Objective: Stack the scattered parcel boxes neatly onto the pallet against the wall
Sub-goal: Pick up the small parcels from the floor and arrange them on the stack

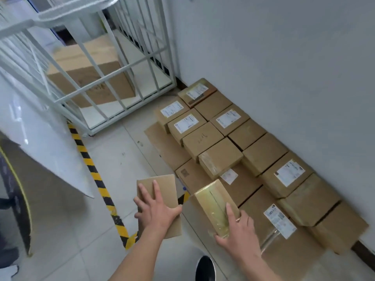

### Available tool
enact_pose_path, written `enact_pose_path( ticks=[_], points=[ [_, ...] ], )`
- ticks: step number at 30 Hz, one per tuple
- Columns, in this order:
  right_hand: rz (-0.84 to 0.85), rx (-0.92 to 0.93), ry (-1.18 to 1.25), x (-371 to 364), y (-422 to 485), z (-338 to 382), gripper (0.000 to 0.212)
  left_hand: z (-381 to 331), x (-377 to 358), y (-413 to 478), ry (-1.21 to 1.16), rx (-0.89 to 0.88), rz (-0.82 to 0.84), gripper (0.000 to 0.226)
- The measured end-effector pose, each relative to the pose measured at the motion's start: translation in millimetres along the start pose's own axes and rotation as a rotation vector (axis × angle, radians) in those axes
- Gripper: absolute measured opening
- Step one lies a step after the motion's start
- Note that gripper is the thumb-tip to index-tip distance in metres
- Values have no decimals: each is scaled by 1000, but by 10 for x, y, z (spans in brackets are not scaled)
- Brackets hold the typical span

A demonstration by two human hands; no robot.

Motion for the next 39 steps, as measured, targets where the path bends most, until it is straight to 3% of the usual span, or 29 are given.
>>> enact_pose_path(
  ticks=[9,18,29,39],
  points=[
    [13,85,-61,-90,1536,1230,111,213,625,2476,-182,138,-19,127],
    [48,46,-161,-464,2580,1962,106,-41,605,4476,-310,251,38,126],
    [-26,49,-198,-524,3123,2331,120,-556,261,4925,-476,345,130,129],
    [-37,92,-174,-692,3125,2358,101,-445,148,4902,-455,226,146,115]
  ],
)
Point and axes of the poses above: each hand's wrist, its own y-axis towards the middle knuckle, its own x-axis out of the back of the hand, z = x × y, the point moved 2 cm from there along y, towards the middle knuckle, and after that the axes turned 5 degrees about -x, right-handed, at the moved point
